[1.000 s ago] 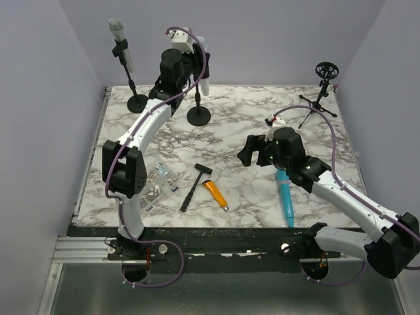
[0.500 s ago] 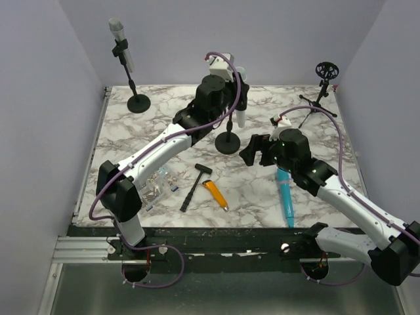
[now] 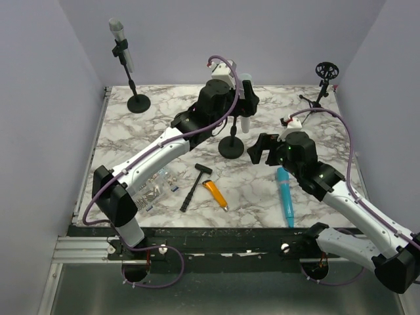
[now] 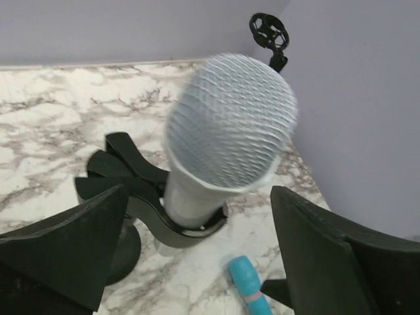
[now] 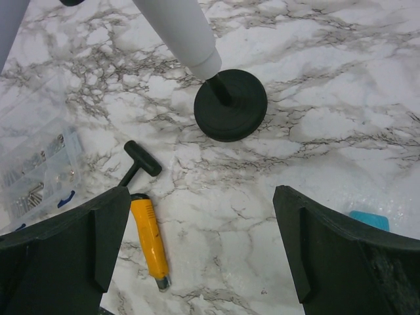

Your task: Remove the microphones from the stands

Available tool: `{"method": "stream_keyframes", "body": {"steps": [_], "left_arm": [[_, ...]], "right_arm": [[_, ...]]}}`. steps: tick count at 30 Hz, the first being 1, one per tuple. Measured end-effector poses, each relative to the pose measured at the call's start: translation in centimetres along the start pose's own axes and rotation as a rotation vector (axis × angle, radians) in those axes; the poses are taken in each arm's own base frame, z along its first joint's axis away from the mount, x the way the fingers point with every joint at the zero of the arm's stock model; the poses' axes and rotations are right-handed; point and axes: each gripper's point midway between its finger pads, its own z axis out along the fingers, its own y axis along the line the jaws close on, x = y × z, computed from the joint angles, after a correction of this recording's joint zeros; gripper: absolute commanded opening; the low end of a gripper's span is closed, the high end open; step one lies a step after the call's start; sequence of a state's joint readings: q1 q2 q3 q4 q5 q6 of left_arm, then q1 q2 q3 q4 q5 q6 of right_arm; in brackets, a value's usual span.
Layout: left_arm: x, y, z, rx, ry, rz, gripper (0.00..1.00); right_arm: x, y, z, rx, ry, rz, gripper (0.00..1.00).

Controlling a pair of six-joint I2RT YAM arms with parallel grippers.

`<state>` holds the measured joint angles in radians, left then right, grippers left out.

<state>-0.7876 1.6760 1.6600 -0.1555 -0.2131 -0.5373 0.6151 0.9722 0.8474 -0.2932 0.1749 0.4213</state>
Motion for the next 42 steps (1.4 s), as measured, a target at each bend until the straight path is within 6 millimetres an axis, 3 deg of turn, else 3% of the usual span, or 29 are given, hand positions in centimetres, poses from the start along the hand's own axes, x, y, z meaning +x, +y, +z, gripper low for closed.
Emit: {"method": "stream_keyframes", "body": {"steps": [5,9,14,19,25,31,38,42], "left_arm": [[0.0,-1.2,-1.8,0.072,0.042,-0.005,0.99],[-0.3,-1.7,-5.0,0.151,0.073,-0.005,0.99],[-2.2,0.8,-9.3,0.192,0.06,0.002,0.99],[-4.7,4.3,-12.3,0.163,0.01,0.04,0.99],[-5.0,4.0,-14.8,0.193,0.003,0.131,0.99],[-2.9,6.3,-16.5,0.139,-0.003,0.202,0.99],[-2.9,7.5,-16.3,0.091,-0.024,0.246,0.99],[-2.7,7.8,-16.0,0.083,-0.023,0.258,0.99]], "right_arm": [[-0.3,-0.1,-0.4,0.012,0.01,-0.012,1.0],[-3.0,1.0,-1.0,-0.002,-0.012,-0.016,1.0],[-7.4,2.9,-1.0,-0.013,-0.048,-0.001,1.0],[-9.4,3.2,-0.7,0.034,-0.066,0.036,0.99],[-11.7,5.5,0.7,0.096,-0.097,0.017,0.98],[-14.3,6.5,2.9,0.233,-0.168,-0.028,0.97],[-15.7,5.5,5.3,0.369,-0.223,-0.144,0.94],[-15.9,5.5,6.7,0.395,-0.235,-0.186,0.85]]}}
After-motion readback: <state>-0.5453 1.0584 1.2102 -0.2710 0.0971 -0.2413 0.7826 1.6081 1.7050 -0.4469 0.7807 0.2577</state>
